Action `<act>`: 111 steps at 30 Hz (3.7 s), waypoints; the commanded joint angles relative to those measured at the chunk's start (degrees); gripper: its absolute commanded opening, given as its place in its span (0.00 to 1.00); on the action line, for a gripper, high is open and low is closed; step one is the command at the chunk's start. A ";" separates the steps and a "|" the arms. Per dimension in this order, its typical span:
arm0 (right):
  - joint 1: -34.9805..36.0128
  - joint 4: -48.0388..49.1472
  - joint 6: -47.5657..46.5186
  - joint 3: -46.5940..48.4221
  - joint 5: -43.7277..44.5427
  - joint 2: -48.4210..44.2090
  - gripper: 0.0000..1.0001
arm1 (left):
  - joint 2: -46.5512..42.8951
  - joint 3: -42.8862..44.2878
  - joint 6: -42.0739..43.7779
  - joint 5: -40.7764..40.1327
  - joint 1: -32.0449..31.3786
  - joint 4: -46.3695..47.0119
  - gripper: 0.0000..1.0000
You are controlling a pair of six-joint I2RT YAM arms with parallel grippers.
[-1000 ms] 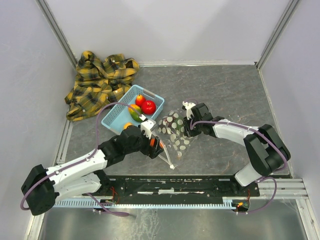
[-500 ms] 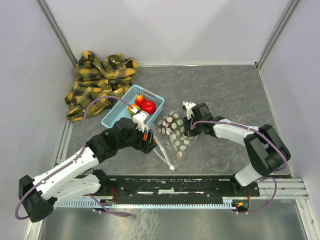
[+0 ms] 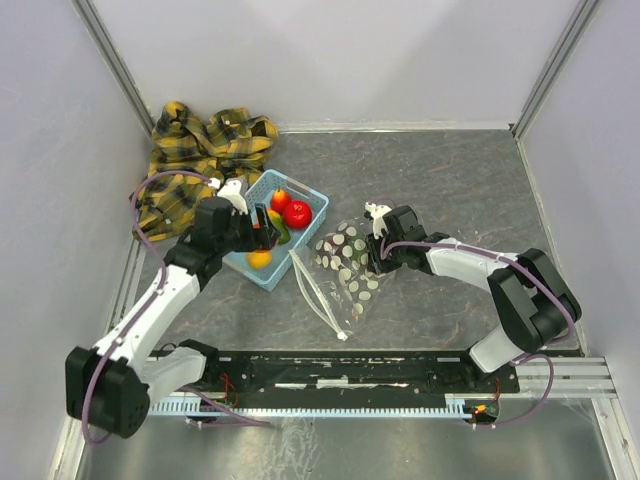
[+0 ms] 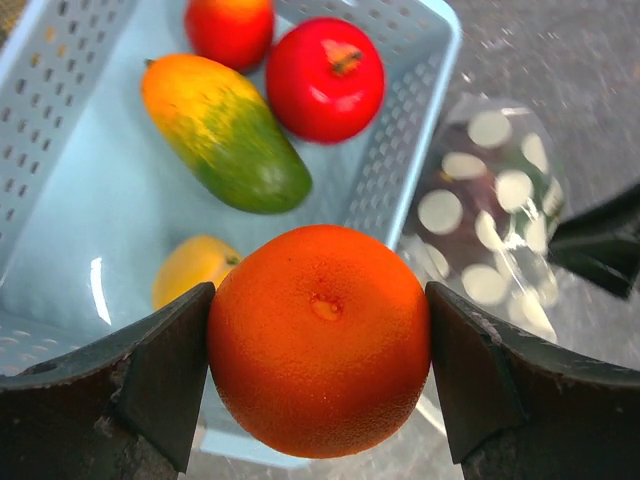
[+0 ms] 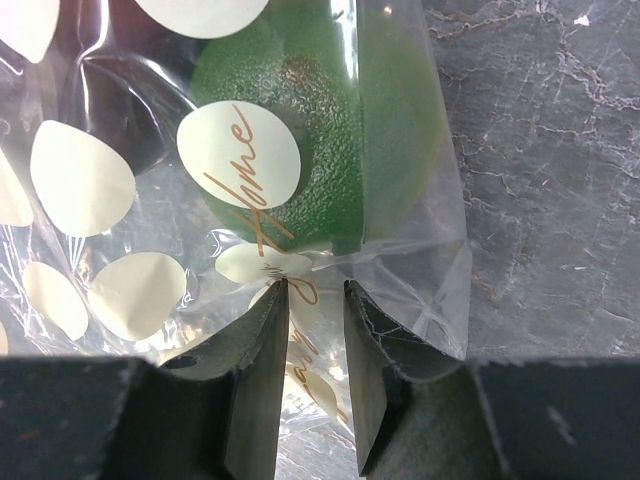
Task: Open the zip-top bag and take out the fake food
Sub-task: Place the fake fruit in the bin, then pick up the fake fruit from the zipper food storage bag.
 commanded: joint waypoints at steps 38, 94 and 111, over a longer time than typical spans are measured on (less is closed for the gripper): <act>-0.35 3.30 -0.56 -1.07 -2.79 -15.48 0.47 | -16.59 -15.87 -16.84 18.37 8.66 15.33 0.63; 1.91 -2.06 -1.49 21.24 -11.49 13.29 0.21 | 8.54 -30.69 -28.07 2.57 -18.98 56.00 0.63; 2.16 2.35 0.08 11.86 -13.58 6.17 0.21 | 10.89 -27.55 -25.27 -1.18 -23.70 52.70 0.69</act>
